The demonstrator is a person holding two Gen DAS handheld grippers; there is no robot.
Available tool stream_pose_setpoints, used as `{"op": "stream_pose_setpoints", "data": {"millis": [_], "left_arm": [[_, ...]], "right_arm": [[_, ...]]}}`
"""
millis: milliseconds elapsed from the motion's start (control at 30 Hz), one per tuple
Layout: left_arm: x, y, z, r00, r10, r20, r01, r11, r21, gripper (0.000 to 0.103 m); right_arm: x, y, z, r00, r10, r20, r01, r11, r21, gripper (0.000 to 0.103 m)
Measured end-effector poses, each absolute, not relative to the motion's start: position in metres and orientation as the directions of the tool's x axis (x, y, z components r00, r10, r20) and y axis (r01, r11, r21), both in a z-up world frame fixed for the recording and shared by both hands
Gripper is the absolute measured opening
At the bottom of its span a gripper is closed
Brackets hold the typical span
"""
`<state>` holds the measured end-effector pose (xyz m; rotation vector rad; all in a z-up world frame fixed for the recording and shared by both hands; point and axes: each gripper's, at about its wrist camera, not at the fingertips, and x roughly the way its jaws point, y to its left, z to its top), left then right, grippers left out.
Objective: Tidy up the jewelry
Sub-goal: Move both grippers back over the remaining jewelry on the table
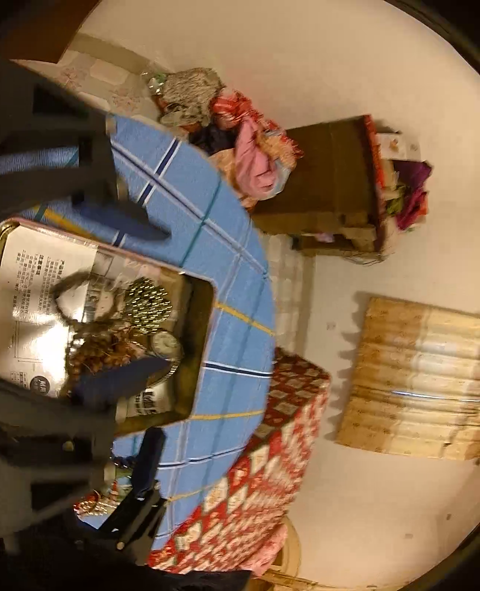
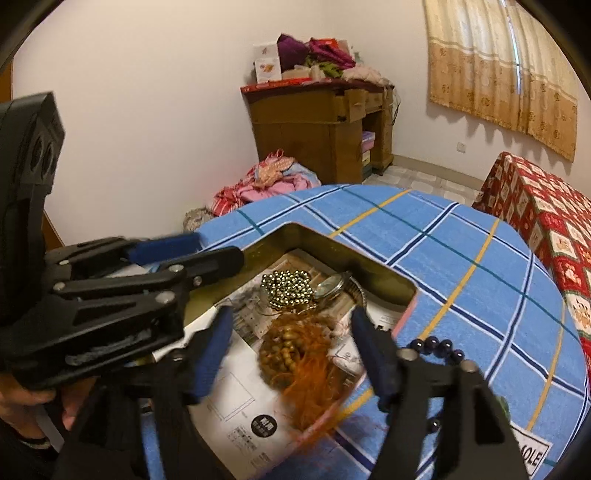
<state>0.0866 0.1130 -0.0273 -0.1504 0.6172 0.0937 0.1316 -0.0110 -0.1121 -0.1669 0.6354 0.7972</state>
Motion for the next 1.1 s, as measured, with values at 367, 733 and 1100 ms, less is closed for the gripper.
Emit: {"op": "stream_pose_setpoints", "data": {"millis": [367, 733, 1100], "left_arm": [[0.059, 0.078, -0.028, 0.815, -0.01, -0.579, -0.085, 0.987, -0.136, 0.071], [0.053, 0.007, -0.042, 0.784, -0.081, -0.615, 0.034, 0.995, -0.089, 0.071], [0.05, -0.024, -0.058, 0.757, -0.072, -0.649, 0.065, 0.997, -0.034, 0.07]], "right_arm": [[0.118, -0.102, -0.126, 0.592, 0.508, -0.626, -0.582, 0.807, 0.105, 0.075], [0.11, -0.191, -0.147, 0.642, 0.394, -0.658, -0.372, 0.91, 0.181, 0.075], [0.096, -0.186, -0.154, 0.638, 0.412, -0.651, -0.41, 0.897, 0.165, 0.068]]}}
